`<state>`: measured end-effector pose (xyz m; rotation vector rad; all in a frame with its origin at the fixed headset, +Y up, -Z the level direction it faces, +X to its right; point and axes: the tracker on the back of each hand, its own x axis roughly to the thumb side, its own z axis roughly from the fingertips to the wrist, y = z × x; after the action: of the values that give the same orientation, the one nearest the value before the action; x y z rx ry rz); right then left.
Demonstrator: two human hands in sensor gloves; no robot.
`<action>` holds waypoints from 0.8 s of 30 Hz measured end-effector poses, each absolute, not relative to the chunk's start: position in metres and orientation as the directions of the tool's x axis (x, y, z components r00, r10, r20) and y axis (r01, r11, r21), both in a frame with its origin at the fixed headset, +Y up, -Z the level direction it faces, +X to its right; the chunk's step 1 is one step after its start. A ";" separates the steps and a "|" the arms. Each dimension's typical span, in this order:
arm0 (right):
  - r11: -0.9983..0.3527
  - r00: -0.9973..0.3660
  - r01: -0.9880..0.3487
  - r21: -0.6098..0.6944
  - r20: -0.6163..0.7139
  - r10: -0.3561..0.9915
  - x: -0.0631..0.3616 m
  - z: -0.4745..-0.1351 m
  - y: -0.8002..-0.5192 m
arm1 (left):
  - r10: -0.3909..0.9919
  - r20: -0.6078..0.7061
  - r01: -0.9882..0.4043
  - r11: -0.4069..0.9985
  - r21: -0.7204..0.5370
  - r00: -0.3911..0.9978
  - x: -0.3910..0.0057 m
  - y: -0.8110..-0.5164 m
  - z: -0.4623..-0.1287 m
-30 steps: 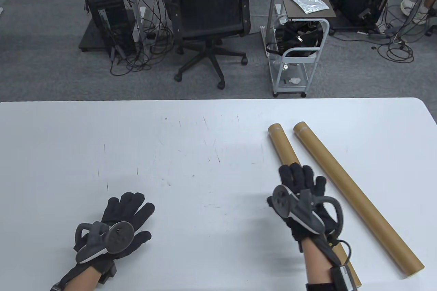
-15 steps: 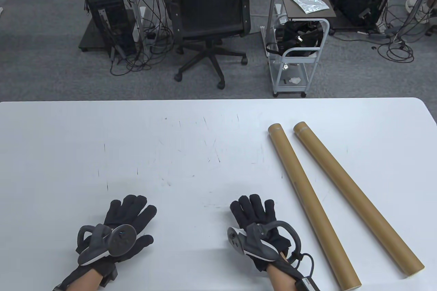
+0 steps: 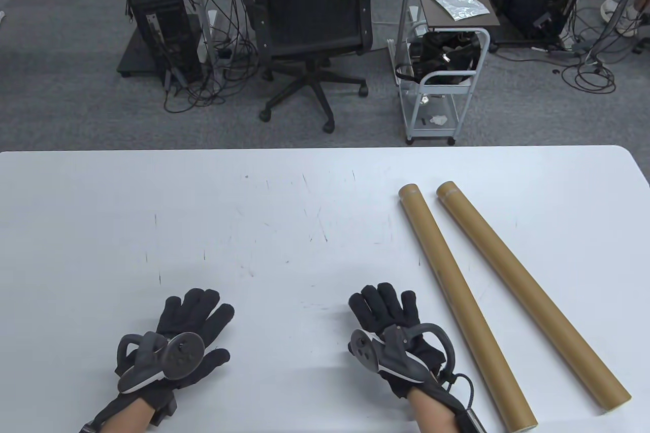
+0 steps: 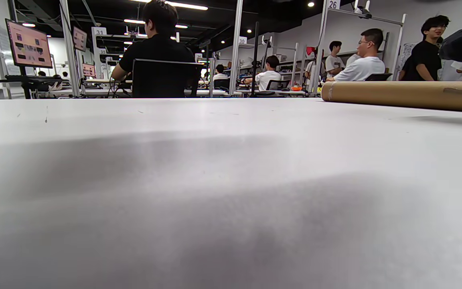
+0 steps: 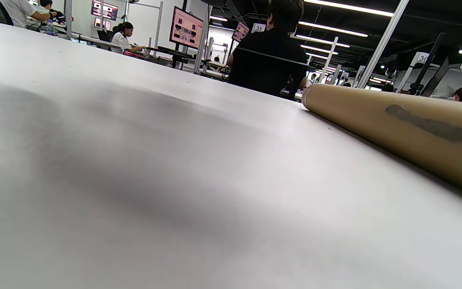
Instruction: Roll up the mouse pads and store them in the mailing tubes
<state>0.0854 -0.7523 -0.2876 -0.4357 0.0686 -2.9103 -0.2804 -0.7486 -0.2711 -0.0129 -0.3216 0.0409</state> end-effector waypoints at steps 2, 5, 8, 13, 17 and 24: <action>-0.979 -0.938 0.188 -0.081 0.282 -0.204 0.086 -0.288 -0.751 | 0.043 0.311 -0.040 0.999 -0.018 0.949 -0.282 -0.748 -0.271; -0.978 -0.938 0.189 -0.082 0.280 -0.205 0.086 -0.288 -0.752 | 0.053 0.307 -0.049 0.999 -0.020 0.950 -0.283 -0.748 -0.272; -0.977 -0.937 0.196 -0.084 0.279 -0.211 0.086 -0.288 -0.750 | 0.059 0.304 -0.055 0.998 -0.022 0.951 -0.284 -0.748 -0.272; -0.976 -0.936 0.198 -0.084 0.280 -0.214 0.085 -0.287 -0.751 | 0.059 0.298 -0.054 0.998 -0.025 0.953 -0.286 -0.747 -0.271; -0.974 -0.931 0.211 -0.084 0.288 -0.227 0.083 -0.287 -0.752 | 0.067 0.291 -0.059 0.998 -0.036 0.954 -0.286 -0.747 -0.273; -0.973 -0.930 0.214 -0.084 0.287 -0.230 0.083 -0.286 -0.752 | 0.069 0.286 -0.061 0.997 -0.037 0.956 -0.287 -0.746 -0.273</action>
<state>0.0827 -0.7517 -0.2863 -0.4379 0.0757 -2.8811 -0.2865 -0.7462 -0.2727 -0.0278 -0.2908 0.0657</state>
